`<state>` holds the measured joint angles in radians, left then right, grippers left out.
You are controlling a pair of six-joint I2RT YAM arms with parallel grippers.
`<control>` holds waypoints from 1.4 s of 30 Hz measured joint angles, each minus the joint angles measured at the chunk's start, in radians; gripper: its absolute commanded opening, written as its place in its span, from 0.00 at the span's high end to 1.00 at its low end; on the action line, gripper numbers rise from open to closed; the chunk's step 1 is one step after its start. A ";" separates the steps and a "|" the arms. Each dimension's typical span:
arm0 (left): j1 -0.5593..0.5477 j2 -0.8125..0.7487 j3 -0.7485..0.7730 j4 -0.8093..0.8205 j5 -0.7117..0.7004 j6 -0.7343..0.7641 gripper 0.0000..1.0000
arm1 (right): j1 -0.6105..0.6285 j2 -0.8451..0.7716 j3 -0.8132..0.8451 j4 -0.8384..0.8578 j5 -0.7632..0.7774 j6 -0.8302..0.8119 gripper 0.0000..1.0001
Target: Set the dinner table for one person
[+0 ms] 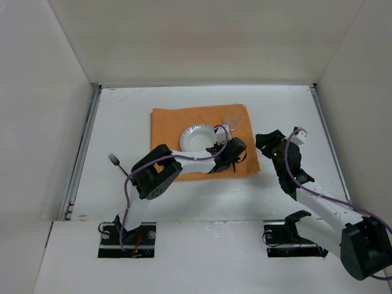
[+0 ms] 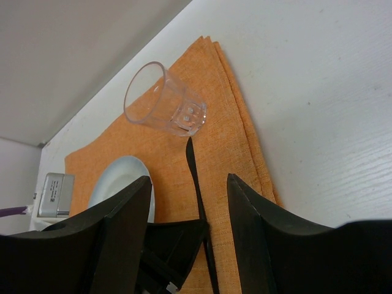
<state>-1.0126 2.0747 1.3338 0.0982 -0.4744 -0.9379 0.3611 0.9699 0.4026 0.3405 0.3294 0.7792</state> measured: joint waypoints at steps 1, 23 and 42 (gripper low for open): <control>-0.001 0.000 0.001 0.001 -0.001 0.001 0.73 | 0.000 0.000 0.000 0.000 0.000 0.000 0.41; 0.230 -0.930 -0.585 -0.257 -0.316 0.098 0.56 | 0.016 0.081 0.001 0.013 -0.036 0.003 0.83; 0.757 -1.039 -0.885 -0.483 -0.168 0.046 0.63 | 0.041 0.152 0.014 0.028 -0.076 0.003 0.74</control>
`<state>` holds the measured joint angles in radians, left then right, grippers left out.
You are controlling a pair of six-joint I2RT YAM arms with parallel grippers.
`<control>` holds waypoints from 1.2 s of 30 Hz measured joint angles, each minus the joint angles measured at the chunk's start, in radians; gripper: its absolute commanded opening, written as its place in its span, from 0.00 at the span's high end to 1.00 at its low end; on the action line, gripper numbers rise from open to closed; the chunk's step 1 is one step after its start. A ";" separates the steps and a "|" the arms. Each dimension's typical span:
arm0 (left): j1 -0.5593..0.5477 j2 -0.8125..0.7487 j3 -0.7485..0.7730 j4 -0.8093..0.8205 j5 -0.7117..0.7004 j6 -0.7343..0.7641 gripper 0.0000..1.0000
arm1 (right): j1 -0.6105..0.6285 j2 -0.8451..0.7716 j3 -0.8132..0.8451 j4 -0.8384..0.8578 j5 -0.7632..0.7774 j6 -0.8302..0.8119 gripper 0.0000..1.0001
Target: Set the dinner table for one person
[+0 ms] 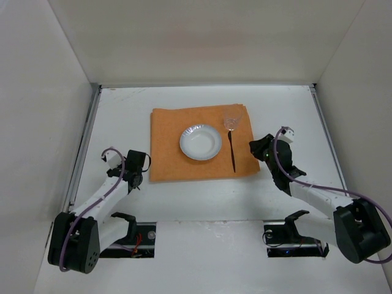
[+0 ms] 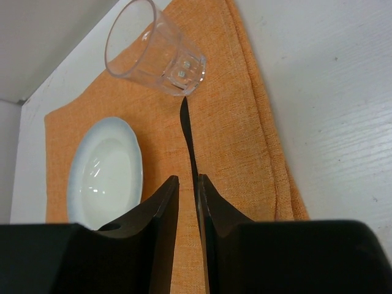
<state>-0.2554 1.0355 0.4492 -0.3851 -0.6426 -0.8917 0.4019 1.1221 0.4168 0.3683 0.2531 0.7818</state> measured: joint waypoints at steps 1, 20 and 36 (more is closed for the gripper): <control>0.010 0.015 0.000 0.019 0.004 0.007 0.63 | 0.005 0.000 0.001 0.001 -0.001 0.000 0.74; 0.110 0.143 -0.018 0.240 0.088 0.090 0.94 | 0.025 0.027 0.015 0.007 -0.028 -0.010 0.54; -0.142 -0.029 0.169 0.143 0.014 0.235 0.96 | 0.024 0.008 0.015 0.007 -0.023 -0.011 0.48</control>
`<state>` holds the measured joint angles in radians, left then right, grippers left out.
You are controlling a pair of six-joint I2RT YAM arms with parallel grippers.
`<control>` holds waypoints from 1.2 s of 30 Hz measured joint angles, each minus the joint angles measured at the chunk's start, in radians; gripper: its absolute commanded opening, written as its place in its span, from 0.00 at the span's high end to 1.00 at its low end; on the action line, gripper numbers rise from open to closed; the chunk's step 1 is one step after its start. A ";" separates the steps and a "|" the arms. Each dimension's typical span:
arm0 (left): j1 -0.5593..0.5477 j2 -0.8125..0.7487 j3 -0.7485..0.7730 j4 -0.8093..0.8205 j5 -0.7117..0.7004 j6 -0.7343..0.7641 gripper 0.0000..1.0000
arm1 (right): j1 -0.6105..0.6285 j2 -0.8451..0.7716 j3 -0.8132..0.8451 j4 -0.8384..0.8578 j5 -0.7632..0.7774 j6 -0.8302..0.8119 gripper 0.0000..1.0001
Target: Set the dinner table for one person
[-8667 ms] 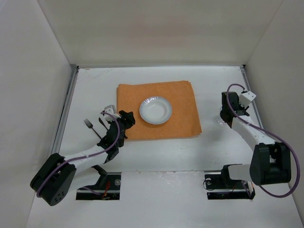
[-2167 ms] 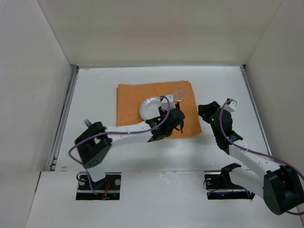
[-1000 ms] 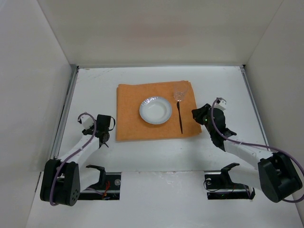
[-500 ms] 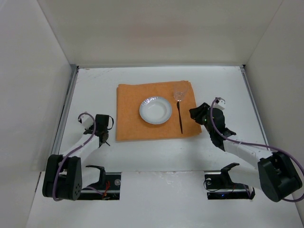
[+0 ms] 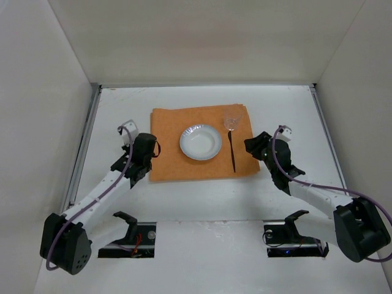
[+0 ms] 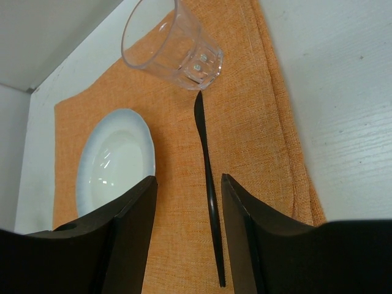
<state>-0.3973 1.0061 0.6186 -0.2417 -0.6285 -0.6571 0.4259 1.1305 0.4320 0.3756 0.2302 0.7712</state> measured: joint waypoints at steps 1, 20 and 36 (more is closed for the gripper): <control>-0.037 0.015 0.032 0.011 -0.003 0.020 0.96 | 0.000 0.000 0.000 0.000 0.001 0.000 0.48; -0.255 0.322 0.031 0.388 0.169 0.311 0.94 | 0.000 0.016 0.000 0.001 0.016 -0.008 0.48; -0.209 0.465 0.018 0.438 0.205 0.283 0.94 | 0.000 0.028 0.000 0.000 0.016 -0.008 0.48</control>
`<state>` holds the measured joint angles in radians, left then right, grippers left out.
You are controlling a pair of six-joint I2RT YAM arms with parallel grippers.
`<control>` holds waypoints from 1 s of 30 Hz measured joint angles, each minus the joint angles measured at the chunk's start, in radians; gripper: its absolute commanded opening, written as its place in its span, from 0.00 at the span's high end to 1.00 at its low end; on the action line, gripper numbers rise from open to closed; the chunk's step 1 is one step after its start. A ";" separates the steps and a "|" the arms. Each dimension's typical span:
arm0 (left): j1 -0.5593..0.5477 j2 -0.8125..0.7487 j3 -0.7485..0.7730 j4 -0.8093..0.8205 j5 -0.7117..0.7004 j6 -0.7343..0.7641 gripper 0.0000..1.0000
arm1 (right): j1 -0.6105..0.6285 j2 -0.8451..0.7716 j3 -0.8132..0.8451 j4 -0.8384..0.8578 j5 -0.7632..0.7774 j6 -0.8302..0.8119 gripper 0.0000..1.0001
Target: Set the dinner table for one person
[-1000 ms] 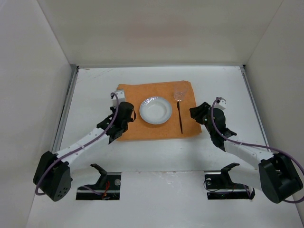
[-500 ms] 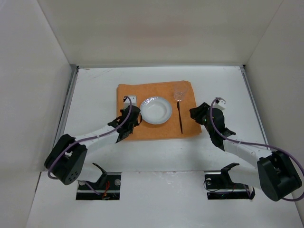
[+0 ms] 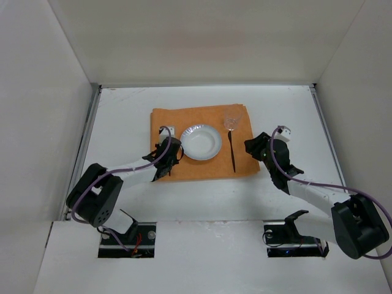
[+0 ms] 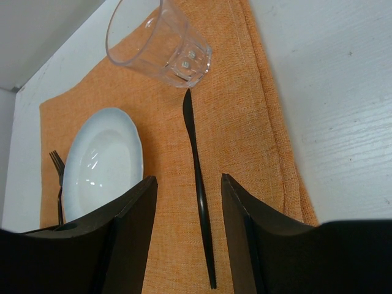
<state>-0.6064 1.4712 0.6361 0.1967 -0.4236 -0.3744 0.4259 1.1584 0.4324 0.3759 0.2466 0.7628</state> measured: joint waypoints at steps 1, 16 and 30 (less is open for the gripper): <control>0.001 0.001 -0.002 -0.002 0.002 -0.004 0.94 | 0.000 0.000 0.000 0.000 0.000 0.000 0.48; 0.021 0.039 -0.004 0.003 0.015 -0.022 0.64 | 0.000 0.001 0.000 0.000 0.000 0.000 0.46; 0.009 -0.304 0.011 -0.078 -0.061 -0.054 0.00 | 0.000 -0.018 -0.001 0.000 0.019 0.000 0.42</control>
<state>-0.5976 1.1667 0.6468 0.1184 -0.4850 -0.4286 0.4263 1.1400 0.4316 0.3759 0.2661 0.7631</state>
